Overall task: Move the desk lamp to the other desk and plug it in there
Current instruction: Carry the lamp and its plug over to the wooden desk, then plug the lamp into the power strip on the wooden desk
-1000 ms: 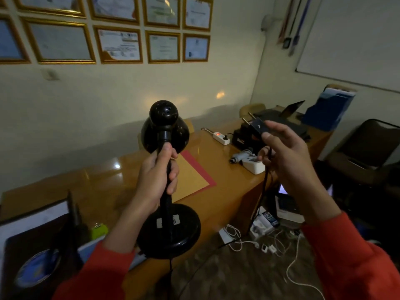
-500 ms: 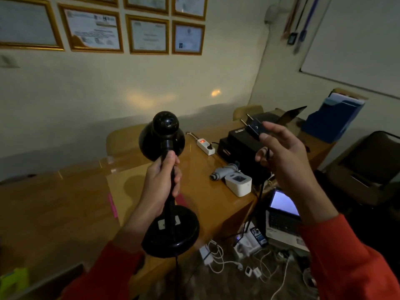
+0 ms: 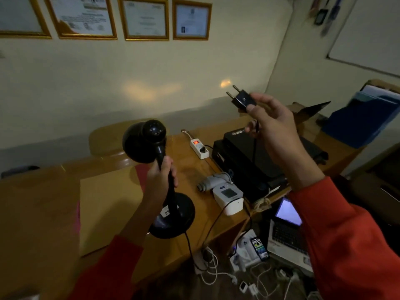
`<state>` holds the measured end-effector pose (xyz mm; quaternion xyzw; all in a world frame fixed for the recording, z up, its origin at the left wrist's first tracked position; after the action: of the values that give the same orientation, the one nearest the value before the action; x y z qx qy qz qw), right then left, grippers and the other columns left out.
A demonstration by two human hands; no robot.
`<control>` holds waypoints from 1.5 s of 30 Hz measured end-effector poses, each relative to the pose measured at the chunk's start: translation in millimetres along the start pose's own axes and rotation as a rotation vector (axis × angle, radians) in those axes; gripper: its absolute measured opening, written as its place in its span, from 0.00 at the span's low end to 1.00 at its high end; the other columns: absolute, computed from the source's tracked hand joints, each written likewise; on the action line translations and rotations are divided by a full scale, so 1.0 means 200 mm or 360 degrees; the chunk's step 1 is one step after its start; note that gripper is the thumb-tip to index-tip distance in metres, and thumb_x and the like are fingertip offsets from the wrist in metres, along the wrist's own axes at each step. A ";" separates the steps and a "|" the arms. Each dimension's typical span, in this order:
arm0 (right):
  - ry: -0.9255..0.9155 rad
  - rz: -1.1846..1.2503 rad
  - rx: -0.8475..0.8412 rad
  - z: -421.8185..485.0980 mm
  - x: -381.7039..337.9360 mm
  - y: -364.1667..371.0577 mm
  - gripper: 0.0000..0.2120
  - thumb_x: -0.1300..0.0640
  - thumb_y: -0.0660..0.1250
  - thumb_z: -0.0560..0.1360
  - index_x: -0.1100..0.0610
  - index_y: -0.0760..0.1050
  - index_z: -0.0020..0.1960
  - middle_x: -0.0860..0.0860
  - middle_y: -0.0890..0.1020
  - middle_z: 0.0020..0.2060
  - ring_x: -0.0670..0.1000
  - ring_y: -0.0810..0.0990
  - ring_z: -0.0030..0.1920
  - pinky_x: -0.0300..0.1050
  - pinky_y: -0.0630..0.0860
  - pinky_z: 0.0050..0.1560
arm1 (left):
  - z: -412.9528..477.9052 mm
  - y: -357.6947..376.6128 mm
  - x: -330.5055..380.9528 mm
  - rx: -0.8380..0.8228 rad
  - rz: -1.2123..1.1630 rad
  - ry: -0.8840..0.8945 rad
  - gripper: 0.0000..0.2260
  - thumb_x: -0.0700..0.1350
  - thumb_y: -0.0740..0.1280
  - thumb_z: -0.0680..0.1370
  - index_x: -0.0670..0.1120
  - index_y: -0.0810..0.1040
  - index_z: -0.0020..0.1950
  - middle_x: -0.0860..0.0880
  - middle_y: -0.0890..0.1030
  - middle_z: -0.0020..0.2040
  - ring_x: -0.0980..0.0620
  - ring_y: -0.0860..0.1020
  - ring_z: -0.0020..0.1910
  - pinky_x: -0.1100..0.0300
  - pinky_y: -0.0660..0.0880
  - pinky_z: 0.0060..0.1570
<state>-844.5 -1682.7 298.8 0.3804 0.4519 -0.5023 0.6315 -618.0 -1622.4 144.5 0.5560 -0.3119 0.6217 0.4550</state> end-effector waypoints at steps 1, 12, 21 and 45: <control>-0.0004 -0.0004 -0.0036 0.06 0.02 -0.03 0.11 0.60 0.64 0.77 0.50 0.73 0.58 0.49 0.84 0.45 0.44 0.77 0.30 0.36 0.75 0.31 | 0.02 0.03 -0.03 0.0059 0.0020 -0.0005 0.13 0.45 0.55 0.82 0.50 0.71 0.38 0.55 0.74 0.25 0.56 0.71 0.23 0.65 0.70 0.25; 0.0084 -0.0015 -0.0332 0.50 0.30 -0.18 0.11 0.63 0.63 0.77 0.53 0.72 0.57 0.47 0.83 0.41 0.42 0.75 0.25 0.37 0.70 0.30 | 0.16 0.35 -0.40 0.0405 0.0081 0.0004 0.15 0.39 0.52 0.82 0.45 0.69 0.36 0.45 0.71 0.33 0.53 0.73 0.32 0.60 0.72 0.38; 0.0058 -0.0077 -0.0514 0.73 0.58 -0.14 0.11 0.63 0.63 0.76 0.52 0.73 0.57 0.46 0.80 0.39 0.40 0.77 0.29 0.39 0.75 0.33 | 0.21 0.38 -0.71 0.0479 0.0225 -0.0248 0.09 0.38 0.53 0.82 0.40 0.70 0.45 0.45 0.74 0.38 0.51 0.76 0.41 0.60 0.73 0.48; 0.0190 -0.0144 -0.0752 0.98 1.05 -0.22 0.14 0.66 0.64 0.75 0.48 0.74 0.52 0.49 0.81 0.44 0.38 0.78 0.28 0.28 0.73 0.29 | 0.09 0.39 -0.86 0.0148 0.1283 -0.1008 0.19 0.52 0.62 0.79 0.43 0.70 0.66 0.45 0.78 0.59 0.44 0.77 0.59 0.59 0.72 0.52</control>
<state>-832.3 -1936.0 156.5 0.2304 0.6099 -0.3871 0.6520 -687.2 -1705.9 -10.1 0.5723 -0.5959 0.5621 0.0372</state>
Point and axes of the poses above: each hand's wrist, its own z-axis towards the middle knuckle, its own y-axis out of the palm, x = y × z, the point moved 7 cm from there along z, towards the middle knuckle
